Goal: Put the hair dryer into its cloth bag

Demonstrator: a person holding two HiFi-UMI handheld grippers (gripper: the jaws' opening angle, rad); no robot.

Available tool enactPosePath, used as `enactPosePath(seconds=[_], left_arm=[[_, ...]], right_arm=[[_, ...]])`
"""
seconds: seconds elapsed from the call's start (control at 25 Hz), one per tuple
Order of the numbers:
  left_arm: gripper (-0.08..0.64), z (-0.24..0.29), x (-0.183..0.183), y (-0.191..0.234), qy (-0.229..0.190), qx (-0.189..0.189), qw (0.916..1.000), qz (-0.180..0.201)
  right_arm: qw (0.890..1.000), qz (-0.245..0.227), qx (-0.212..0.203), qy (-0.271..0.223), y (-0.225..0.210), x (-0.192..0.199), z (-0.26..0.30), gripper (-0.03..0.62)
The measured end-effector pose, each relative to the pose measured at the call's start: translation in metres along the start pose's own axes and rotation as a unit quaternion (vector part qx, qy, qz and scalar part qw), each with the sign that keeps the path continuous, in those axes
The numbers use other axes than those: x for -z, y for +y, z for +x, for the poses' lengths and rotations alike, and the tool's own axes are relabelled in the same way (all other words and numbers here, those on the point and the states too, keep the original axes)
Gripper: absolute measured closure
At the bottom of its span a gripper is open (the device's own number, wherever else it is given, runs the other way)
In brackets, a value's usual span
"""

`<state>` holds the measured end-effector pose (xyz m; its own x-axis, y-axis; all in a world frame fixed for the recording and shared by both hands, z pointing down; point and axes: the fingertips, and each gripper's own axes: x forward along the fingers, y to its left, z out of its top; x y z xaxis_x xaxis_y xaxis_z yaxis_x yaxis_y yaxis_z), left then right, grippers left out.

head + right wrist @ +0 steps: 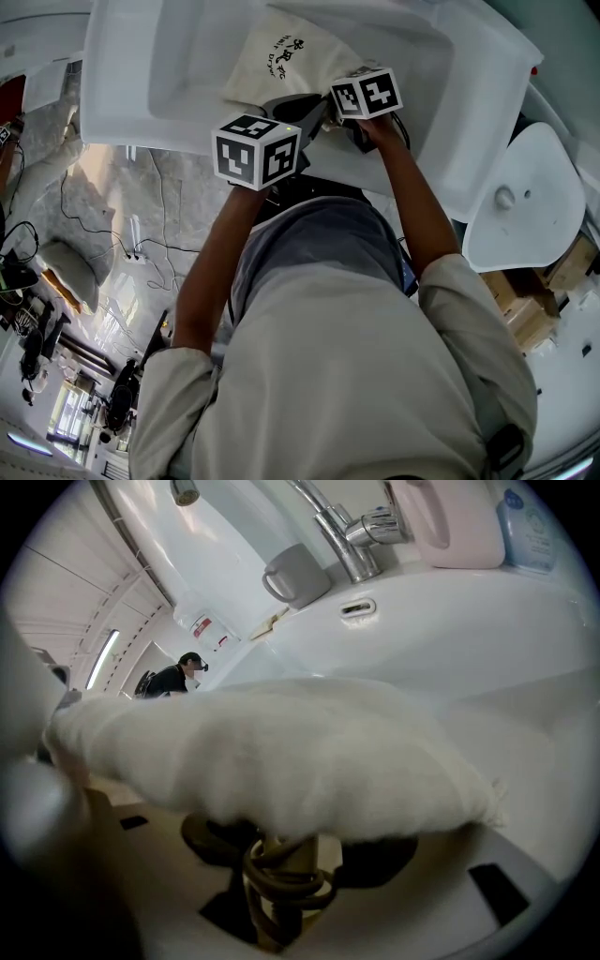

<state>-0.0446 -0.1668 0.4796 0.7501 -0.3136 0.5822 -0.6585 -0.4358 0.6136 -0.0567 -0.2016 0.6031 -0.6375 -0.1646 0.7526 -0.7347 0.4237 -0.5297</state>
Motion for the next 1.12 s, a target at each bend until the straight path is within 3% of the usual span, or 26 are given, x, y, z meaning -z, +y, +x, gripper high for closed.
enactPosePath(seconds=[0.48, 0.68, 0.88, 1.12], left_arm=[[0.532, 0.006, 0.019, -0.001, 0.025, -0.001, 0.9997, 0.001], [0.532, 0.006, 0.021, 0.004, 0.024, 0.003, 0.9994, -0.025], [0.531, 0.008, 0.026, 0.002, 0.037, -0.034, 0.9976, 0.047], [0.531, 0.008, 0.029, 0.006, 0.025, -0.022, 0.9994, 0.004]], right_arm=[[1.000, -0.005, 0.007, -0.009, -0.005, 0.004, 0.014, 0.353], [1.000, -0.010, 0.012, -0.005, -0.006, 0.006, 0.017, 0.353], [1.000, 0.014, 0.009, -0.005, -0.007, 0.009, 0.019, 0.353], [0.999, 0.048, -0.002, 0.000, -0.011, 0.013, 0.021, 0.353]])
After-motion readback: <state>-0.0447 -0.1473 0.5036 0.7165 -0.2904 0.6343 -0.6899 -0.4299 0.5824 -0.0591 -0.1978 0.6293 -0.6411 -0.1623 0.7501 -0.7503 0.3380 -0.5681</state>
